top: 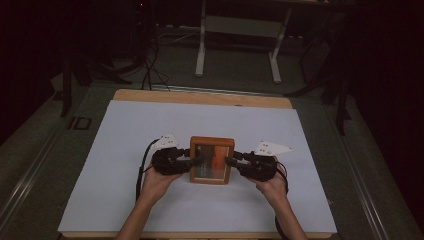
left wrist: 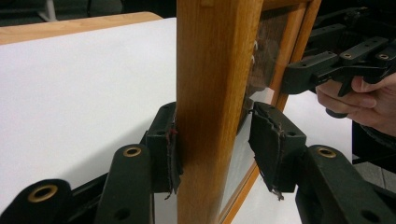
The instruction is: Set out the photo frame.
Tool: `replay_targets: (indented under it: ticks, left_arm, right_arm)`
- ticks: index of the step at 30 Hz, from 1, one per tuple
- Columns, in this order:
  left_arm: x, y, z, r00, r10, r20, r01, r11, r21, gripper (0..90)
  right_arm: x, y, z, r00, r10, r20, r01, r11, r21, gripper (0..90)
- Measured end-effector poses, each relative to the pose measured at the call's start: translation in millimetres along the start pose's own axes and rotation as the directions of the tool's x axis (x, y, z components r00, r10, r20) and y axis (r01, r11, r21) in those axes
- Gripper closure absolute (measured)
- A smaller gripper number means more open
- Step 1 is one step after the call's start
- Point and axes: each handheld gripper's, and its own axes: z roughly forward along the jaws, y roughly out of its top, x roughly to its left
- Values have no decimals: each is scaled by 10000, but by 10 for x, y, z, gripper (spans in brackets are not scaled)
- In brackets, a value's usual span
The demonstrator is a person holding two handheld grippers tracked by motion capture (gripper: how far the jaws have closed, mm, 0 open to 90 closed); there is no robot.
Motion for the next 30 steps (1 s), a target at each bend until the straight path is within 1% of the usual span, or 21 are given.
replay_targets:
  ticks: [4,7,8,11,20,24,30]
  left_arm:
    - [33,-3,2,9999,-40,-146,41,10000,26,551]
    - [88,-15,8,9995,-141,-275,142,9999,32,551]
    - [88,-15,8,9995,-141,-275,142,9999,32,550]
    - [134,-39,15,9990,-326,-321,324,9995,-45,551]
    - [240,-82,46,9979,-473,-432,471,9989,-64,546]
    - [280,-94,82,9976,-512,-472,512,9987,-21,544]
    - [299,-99,116,9975,-398,-582,400,9992,25,538]
  right_arm:
    - [-31,-2,44,10000,49,19,-49,10000,75,661]
    - [-71,-6,116,9998,194,-20,-194,9997,171,659]
    - [-71,-6,116,9998,194,-20,-194,9997,171,659]
    - [-109,-2,174,9995,300,-55,-299,9993,220,657]
    - [-162,-12,289,9989,473,-17,-473,9984,320,656]
    - [-198,-41,329,9981,612,33,-613,9976,317,653]
    - [-229,-61,357,9975,694,93,-697,9969,375,654]
